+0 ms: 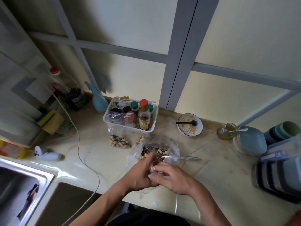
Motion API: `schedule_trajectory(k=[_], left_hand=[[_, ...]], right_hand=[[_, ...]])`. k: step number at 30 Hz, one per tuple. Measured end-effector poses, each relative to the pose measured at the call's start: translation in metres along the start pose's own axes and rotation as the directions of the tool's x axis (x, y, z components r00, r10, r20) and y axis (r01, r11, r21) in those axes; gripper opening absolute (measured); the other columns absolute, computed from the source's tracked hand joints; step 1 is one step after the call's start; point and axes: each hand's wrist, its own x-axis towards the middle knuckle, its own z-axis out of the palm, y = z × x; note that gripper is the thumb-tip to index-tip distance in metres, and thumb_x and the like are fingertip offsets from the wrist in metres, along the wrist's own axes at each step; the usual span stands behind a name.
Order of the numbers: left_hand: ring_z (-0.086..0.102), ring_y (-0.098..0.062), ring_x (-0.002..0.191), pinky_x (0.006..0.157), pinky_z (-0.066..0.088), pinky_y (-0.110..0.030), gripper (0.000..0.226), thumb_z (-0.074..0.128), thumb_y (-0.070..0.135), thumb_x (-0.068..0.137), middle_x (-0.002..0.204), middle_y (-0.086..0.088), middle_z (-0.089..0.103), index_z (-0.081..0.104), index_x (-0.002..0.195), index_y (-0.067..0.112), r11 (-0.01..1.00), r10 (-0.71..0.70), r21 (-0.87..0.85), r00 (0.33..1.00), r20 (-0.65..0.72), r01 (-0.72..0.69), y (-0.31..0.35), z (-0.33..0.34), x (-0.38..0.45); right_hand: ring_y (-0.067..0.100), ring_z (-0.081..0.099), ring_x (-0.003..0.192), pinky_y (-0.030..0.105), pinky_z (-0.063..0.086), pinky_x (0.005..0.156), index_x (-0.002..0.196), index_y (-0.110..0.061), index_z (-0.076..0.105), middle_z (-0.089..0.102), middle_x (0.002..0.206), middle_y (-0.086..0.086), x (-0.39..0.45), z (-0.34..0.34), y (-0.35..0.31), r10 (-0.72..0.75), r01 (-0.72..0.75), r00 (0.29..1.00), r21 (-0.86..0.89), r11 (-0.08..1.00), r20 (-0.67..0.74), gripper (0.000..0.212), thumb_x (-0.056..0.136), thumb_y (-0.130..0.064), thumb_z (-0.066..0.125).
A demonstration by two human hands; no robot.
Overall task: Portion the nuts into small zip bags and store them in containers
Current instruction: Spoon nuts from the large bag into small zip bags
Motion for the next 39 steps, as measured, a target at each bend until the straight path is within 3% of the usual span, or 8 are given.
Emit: schedule_trajectory(k=[6, 14, 18, 20, 24, 28, 35, 39], left_hand=[[0.061, -0.006, 0.098, 0.084, 0.052, -0.032, 0.081, 0.089, 0.046, 0.066, 0.109, 0.013, 0.061, 0.043, 0.129, 0.022, 1.000, 0.019, -0.022, 0.999, 0.029, -0.018, -0.002, 0.009, 0.004], [0.057, -0.011, 0.096, 0.084, 0.052, -0.031, 0.073, 0.079, 0.038, 0.073, 0.110, 0.010, 0.057, 0.031, 0.128, 0.030, 0.989, -0.043, 0.141, 0.998, 0.050, 0.035, -0.021, 0.014, 0.012], [0.063, -0.013, 0.087, 0.077, 0.052, -0.029, 0.056, 0.069, 0.037, 0.077, 0.101, 0.013, 0.065, 0.035, 0.121, 0.033, 0.983, -0.101, 0.155, 0.995, -0.014, 0.102, -0.025, 0.011, 0.021], [0.064, -0.009, 0.091, 0.080, 0.050, -0.022, 0.054, 0.069, 0.039, 0.076, 0.104, 0.016, 0.068, 0.041, 0.122, 0.033, 0.980, -0.144, 0.120, 0.984, -0.103, 0.156, -0.029, 0.009, 0.026], [0.056, -0.004, 0.103, 0.082, 0.041, -0.011, 0.052, 0.077, 0.050, 0.072, 0.113, 0.019, 0.059, 0.053, 0.116, 0.035, 0.978, -0.159, 0.109, 0.975, -0.152, 0.177, -0.040, 0.006, 0.033], [0.039, -0.004, 0.122, 0.105, 0.038, -0.019, 0.063, 0.076, 0.061, 0.067, 0.123, 0.015, 0.046, 0.058, 0.118, 0.028, 0.973, -0.192, 0.112, 0.978, -0.080, 0.201, -0.048, 0.010, 0.040], [0.029, -0.009, 0.133, 0.112, 0.030, -0.019, 0.073, 0.076, 0.063, 0.066, 0.137, 0.010, 0.030, 0.051, 0.128, 0.033, 0.944, -0.317, 0.083, 0.948, -0.021, 0.318, -0.055, 0.015, 0.047], [0.032, -0.012, 0.133, 0.114, 0.035, -0.027, 0.081, 0.072, 0.072, 0.062, 0.137, 0.010, 0.032, 0.053, 0.128, 0.030, 0.931, -0.357, 0.082, 0.934, -0.014, 0.357, -0.057, 0.013, 0.048]], right_hand=[[0.011, 0.067, 0.077, 0.041, 0.054, 0.083, 0.106, -0.022, 0.053, 0.060, 0.106, 0.000, 0.001, 0.001, 0.008, 0.083, -0.084, 0.994, 0.023, 0.996, 0.068, 0.046, 0.092, -0.065, 0.056], [0.016, 0.070, 0.113, 0.036, 0.058, 0.095, 0.134, -0.039, 0.054, 0.059, 0.137, 0.003, -0.001, -0.007, 0.018, 0.185, -0.235, 0.972, 0.526, 0.818, 0.146, 0.045, 0.092, -0.052, 0.063], [0.009, 0.071, 0.104, 0.033, 0.059, 0.089, 0.122, -0.042, 0.067, 0.072, 0.118, -0.008, 0.008, -0.014, 0.030, 0.209, -0.152, 0.974, 0.420, 0.894, -0.092, 0.024, 0.098, -0.047, 0.062], [0.009, 0.071, 0.094, 0.033, 0.056, 0.082, 0.102, -0.037, 0.071, 0.075, 0.100, -0.009, 0.016, -0.017, 0.049, 0.302, -0.160, 0.839, 0.326, 0.932, -0.452, 0.010, 0.099, -0.030, 0.063], [0.038, 0.056, 0.110, 0.040, 0.045, 0.091, 0.110, -0.008, 0.064, 0.063, 0.112, 0.018, 0.020, -0.028, 0.095, 0.476, -0.467, 0.259, 0.322, 0.823, -0.840, 0.027, 0.084, -0.003, 0.067], [0.036, 0.065, 0.107, 0.038, 0.052, 0.095, 0.122, -0.007, 0.061, 0.070, 0.113, 0.017, 0.024, -0.031, 0.132, 0.824, -0.557, 0.320, 0.610, 0.563, -0.468, 0.058, 0.075, -0.040, 0.073], [0.040, 0.038, 0.126, 0.043, 0.038, 0.094, 0.115, -0.018, 0.063, 0.043, 0.139, 0.018, 0.030, -0.025, 0.128, 0.761, -0.721, 0.173, 0.446, 0.530, -0.626, 0.033, 0.085, -0.024, 0.073], [0.038, 0.047, 0.129, 0.039, 0.045, 0.097, 0.134, -0.014, 0.054, 0.049, 0.142, 0.017, 0.032, -0.023, 0.150, 0.832, -0.798, 0.313, 0.348, 0.491, -0.457, 0.047, 0.092, -0.032, 0.065]])
